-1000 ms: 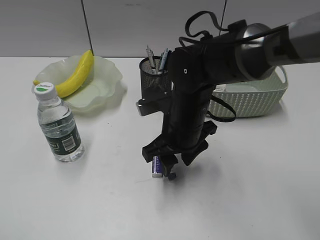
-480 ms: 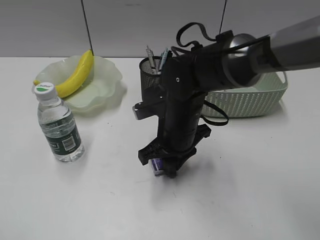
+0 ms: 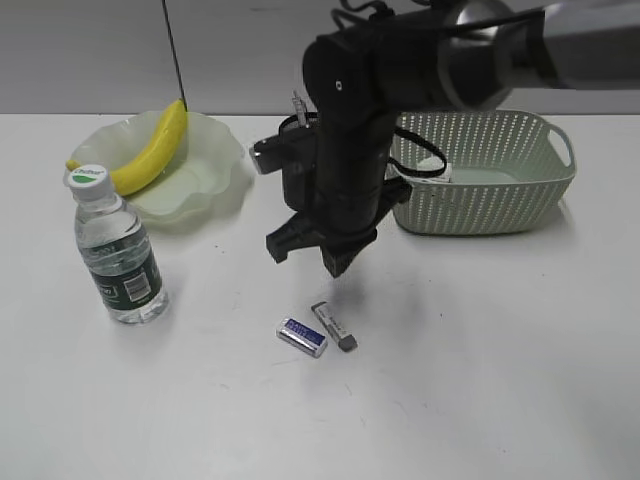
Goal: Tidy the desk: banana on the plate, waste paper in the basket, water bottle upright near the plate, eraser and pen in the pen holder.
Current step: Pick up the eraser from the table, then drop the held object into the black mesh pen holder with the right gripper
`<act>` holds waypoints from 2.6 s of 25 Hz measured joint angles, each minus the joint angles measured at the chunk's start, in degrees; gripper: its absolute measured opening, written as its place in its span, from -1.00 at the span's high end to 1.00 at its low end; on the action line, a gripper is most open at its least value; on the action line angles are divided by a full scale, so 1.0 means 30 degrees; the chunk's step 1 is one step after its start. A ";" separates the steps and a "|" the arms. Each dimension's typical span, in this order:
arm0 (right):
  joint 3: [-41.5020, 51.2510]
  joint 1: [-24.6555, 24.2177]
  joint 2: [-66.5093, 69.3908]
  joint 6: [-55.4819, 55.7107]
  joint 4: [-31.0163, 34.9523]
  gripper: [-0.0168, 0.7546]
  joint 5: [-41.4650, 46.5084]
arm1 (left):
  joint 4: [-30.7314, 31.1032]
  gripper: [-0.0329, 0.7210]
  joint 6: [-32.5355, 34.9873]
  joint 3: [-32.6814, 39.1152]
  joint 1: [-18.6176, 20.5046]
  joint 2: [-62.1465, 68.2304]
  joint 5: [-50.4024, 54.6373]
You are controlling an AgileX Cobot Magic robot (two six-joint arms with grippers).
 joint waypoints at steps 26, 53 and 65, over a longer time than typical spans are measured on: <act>-0.0162 -0.0017 0.2585 -0.0977 0.1746 0.23 0.2046 | 0.0000 0.09 -0.0008 0.0000 0.0000 0.0000 0.0000; -0.0239 -0.0036 0.2894 -0.0903 0.0324 0.29 0.1672 | 0.0000 0.09 -0.0008 0.0000 0.0000 0.0000 0.0000; -0.2282 -0.0036 0.0670 -0.0771 -0.1726 0.53 0.0971 | 0.0000 0.09 -0.0008 0.0000 0.0000 0.0000 0.0000</act>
